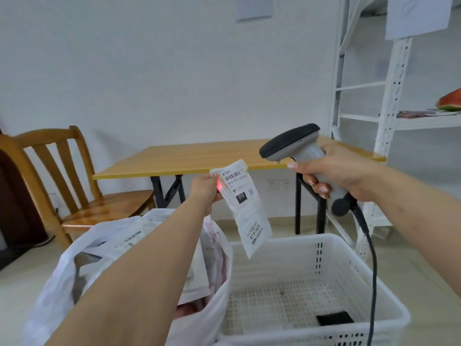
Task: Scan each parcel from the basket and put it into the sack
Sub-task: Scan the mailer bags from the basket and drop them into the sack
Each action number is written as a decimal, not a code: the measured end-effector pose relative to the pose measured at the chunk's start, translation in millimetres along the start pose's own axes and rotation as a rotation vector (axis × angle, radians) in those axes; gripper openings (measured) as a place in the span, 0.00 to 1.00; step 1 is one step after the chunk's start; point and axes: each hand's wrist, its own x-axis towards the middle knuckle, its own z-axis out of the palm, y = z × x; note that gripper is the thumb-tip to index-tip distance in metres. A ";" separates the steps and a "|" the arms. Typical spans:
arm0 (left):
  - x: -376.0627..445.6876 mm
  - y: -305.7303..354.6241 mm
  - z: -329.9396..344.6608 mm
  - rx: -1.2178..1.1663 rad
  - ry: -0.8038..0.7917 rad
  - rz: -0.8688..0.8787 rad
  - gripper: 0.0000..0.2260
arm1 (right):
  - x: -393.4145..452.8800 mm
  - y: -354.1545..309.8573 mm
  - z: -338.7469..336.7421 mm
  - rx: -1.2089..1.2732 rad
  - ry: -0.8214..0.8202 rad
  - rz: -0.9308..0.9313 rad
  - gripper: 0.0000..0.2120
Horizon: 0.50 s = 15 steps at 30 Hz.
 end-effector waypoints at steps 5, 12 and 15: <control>-1.9 8.0 -45.2 0.078 0.068 0.021 0.12 | 6.5 -11.4 26.4 0.008 -0.053 -0.010 0.12; 2.9 15.2 -195.2 0.454 0.523 -0.073 0.07 | 33.1 1.6 83.3 0.044 -0.156 0.026 0.13; 7.8 -2.4 -214.5 0.831 0.627 -0.107 0.18 | 44.3 17.9 92.0 0.037 -0.151 0.058 0.13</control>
